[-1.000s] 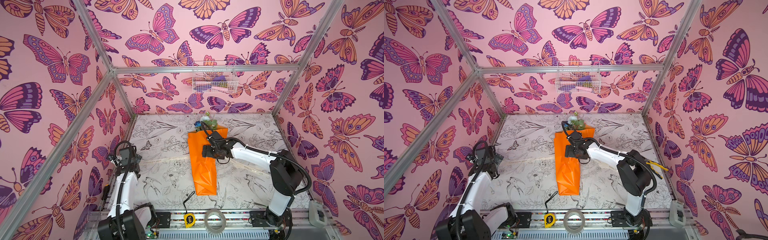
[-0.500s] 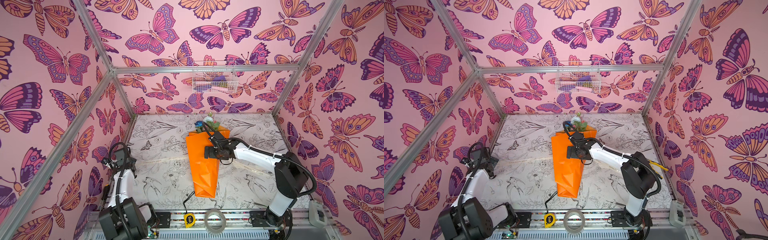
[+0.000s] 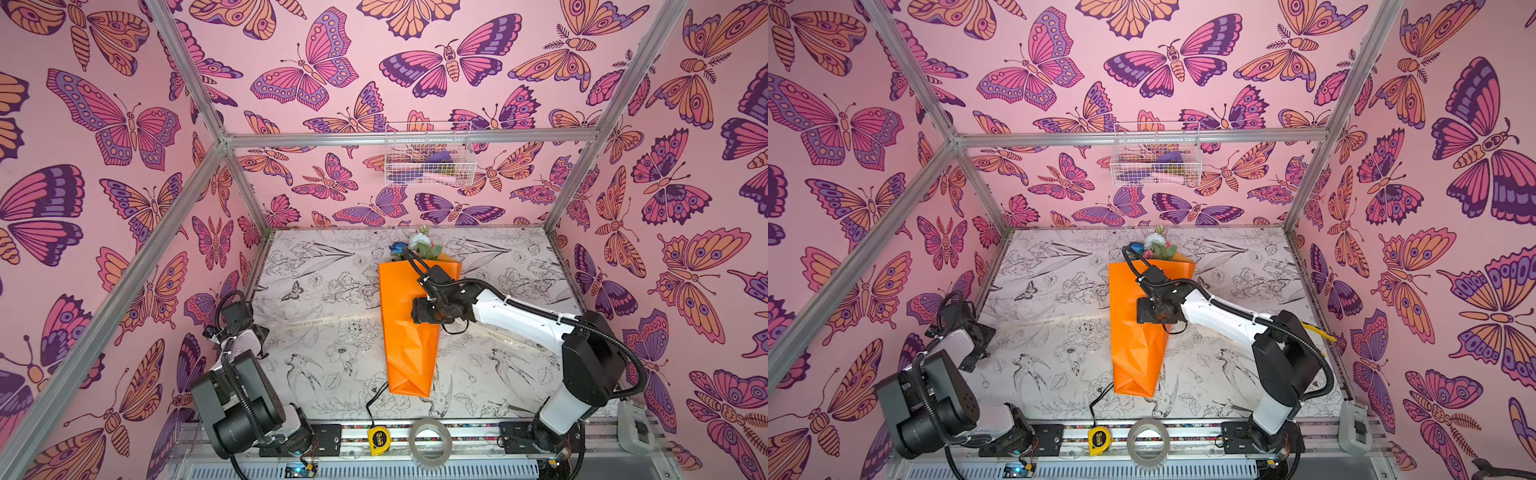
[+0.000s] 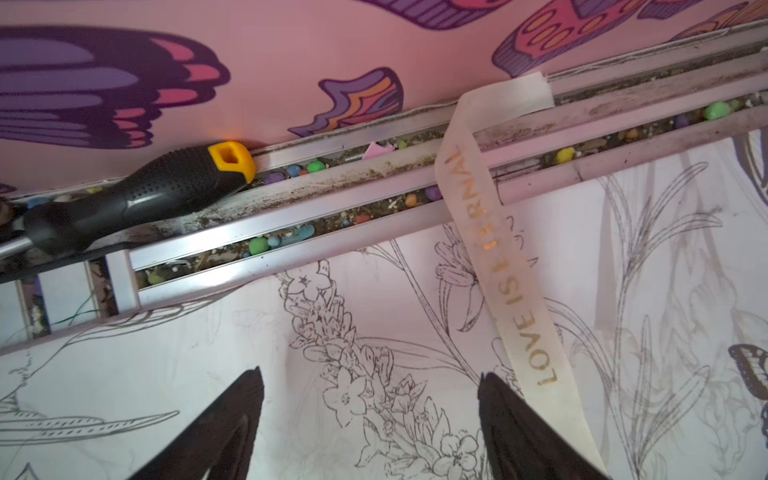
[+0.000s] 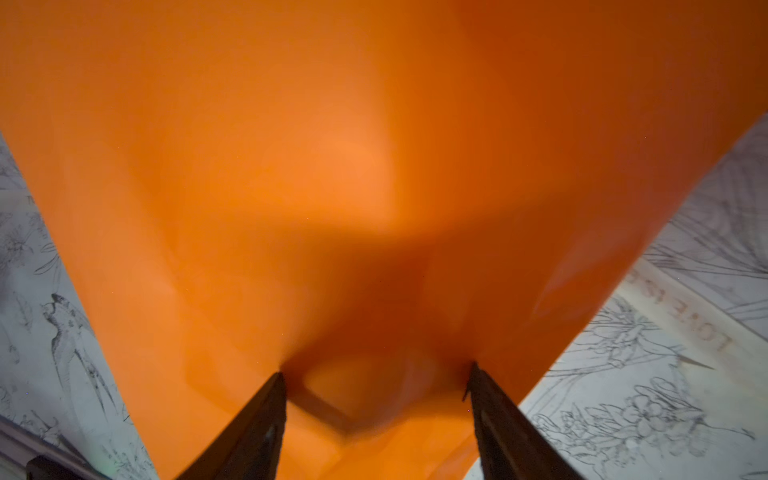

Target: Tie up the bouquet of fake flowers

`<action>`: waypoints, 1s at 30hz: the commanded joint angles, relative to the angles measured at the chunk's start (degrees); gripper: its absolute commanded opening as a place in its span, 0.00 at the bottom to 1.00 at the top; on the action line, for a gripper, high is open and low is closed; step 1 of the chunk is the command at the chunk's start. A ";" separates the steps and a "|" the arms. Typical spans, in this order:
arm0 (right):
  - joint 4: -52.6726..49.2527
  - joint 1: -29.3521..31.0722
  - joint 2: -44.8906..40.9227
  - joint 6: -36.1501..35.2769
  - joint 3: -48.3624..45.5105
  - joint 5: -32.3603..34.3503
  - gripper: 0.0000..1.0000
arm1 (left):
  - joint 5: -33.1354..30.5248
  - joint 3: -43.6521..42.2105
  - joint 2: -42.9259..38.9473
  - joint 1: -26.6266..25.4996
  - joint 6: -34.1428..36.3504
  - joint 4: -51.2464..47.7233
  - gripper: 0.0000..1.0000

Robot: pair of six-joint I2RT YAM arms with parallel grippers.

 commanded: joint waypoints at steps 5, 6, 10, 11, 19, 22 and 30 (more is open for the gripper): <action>0.83 0.55 9.34 -1.89 4.88 -2.93 0.64 | 3.19 1.06 2.17 0.55 0.99 2.23 0.80; 0.24 0.49 10.63 -2.12 5.93 -2.59 0.64 | 3.31 1.22 2.35 0.54 1.05 2.25 0.80; -0.77 0.53 14.82 -2.66 8.18 -2.04 0.63 | 3.63 1.84 2.49 0.55 1.50 2.64 0.82; -0.76 0.43 15.45 -2.66 8.34 -2.14 0.63 | 3.63 2.11 2.50 0.64 1.66 2.81 0.84; 0.08 0.23 17.03 -2.39 8.91 -2.90 0.62 | 0.91 5.84 5.82 0.64 -1.08 2.97 0.88; 0.19 0.21 16.99 -2.22 8.88 -3.19 0.61 | -0.49 7.98 8.36 0.61 -3.98 2.48 0.87; 0.81 0.20 17.04 -1.63 8.68 -3.86 0.57 | 6.44 12.90 13.34 0.42 -5.41 1.81 0.82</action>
